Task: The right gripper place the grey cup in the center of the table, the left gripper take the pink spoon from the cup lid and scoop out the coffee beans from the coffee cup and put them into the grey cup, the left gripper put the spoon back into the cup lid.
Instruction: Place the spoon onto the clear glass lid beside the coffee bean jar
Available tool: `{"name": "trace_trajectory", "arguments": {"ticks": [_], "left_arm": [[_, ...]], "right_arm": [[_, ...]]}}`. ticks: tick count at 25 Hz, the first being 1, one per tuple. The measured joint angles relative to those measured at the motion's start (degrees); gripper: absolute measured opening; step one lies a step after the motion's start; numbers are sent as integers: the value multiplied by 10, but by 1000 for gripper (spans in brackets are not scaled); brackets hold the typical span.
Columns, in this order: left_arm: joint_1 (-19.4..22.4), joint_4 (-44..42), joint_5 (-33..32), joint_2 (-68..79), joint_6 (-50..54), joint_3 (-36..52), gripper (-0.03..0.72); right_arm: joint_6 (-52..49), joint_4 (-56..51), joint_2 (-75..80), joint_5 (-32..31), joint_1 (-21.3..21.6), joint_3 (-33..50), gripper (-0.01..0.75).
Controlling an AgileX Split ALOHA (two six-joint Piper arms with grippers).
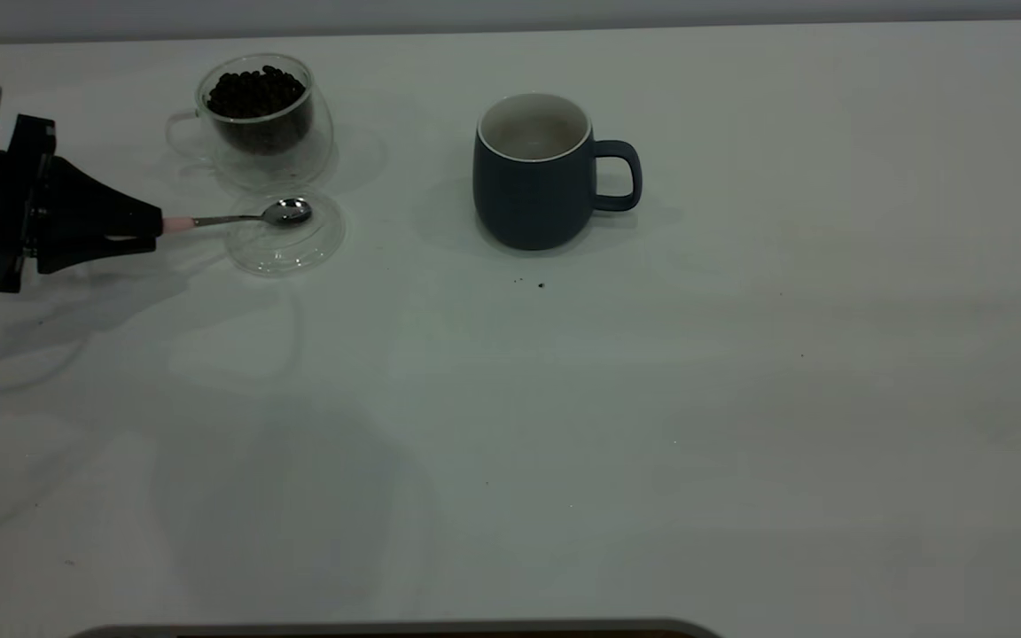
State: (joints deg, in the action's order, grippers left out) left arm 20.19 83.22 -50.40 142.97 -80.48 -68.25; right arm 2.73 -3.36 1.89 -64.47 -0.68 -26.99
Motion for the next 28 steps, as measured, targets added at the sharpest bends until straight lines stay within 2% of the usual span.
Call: {"name": "trace_trajectory", "arguments": {"ticks": [15,18,23,28], "left_arm": [[-1,0,5,1,21,0,135],[-1,0,3,1,21,0,187],[-1,14,3,1,28,0,345],[-1,50,3,1,29,0,400]], "right_arm": [[0,0,0,0,0,0,452],[0,0,0,0,0,0,452],[0,0,0,0,0,0,452],[0,0,0,0,0,0,452]]}}
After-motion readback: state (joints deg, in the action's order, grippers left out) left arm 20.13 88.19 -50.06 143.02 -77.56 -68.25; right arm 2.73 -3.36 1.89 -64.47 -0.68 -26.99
